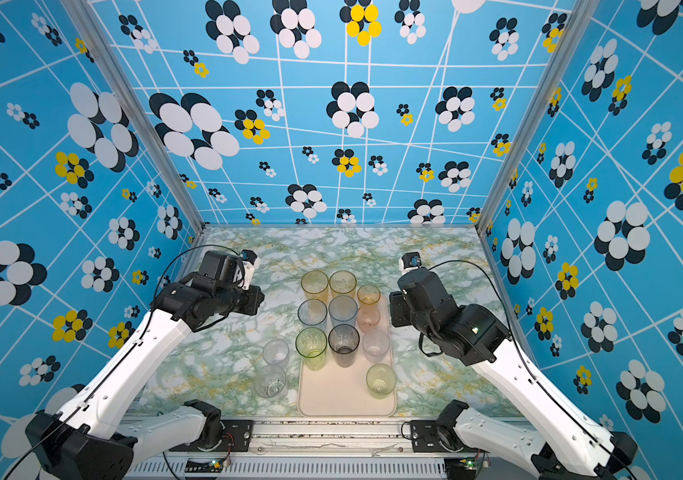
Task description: Place the glasses into the tray
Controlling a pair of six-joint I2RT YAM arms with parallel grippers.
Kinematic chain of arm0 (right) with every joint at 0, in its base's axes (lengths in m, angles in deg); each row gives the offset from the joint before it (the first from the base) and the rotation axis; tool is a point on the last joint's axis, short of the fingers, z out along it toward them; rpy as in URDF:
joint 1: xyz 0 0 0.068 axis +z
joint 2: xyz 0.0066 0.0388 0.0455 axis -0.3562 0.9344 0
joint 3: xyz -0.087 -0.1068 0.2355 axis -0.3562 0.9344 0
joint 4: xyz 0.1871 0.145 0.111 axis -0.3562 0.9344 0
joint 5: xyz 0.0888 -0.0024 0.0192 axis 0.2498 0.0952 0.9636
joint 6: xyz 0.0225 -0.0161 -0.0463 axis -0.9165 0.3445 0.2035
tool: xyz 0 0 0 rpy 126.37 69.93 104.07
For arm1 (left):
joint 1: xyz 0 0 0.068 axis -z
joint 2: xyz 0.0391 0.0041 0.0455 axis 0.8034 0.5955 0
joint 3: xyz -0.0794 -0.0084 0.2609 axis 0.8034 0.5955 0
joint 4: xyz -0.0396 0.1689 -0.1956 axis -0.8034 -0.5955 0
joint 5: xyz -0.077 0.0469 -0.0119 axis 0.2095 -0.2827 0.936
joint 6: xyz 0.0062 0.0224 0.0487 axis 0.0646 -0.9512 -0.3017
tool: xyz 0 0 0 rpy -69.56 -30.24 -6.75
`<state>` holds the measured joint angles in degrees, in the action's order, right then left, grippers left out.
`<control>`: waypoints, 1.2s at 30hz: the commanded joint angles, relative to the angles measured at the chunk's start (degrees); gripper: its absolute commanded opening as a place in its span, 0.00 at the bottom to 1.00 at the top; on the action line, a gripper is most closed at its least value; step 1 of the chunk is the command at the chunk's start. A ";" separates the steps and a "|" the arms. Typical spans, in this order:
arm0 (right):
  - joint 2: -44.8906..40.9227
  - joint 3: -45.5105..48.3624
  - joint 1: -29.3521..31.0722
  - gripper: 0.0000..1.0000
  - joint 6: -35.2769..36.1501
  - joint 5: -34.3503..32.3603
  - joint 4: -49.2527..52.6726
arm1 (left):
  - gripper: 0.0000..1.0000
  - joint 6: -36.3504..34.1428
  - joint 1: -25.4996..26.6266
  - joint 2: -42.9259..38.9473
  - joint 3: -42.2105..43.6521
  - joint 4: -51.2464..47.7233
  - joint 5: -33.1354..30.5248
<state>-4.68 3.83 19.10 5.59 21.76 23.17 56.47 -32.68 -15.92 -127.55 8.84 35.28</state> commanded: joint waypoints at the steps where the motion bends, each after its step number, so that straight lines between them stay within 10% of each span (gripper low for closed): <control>1: 2.21 -0.46 -4.16 0.46 5.75 7.79 -5.50 | 0.21 4.84 1.97 -2.91 2.72 -5.46 -0.65; 15: 9.11 5.41 -14.58 0.46 7.19 21.85 -14.61 | 0.20 19.13 9.95 -7.01 14.30 -3.88 -2.83; 36: 8.80 8.68 -17.10 0.46 7.28 22.86 -15.06 | 0.20 21.48 7.64 -5.42 20.68 0.11 -2.82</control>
<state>4.98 11.37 2.34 12.46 44.01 8.53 77.67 -24.55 -22.07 -108.01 7.94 33.03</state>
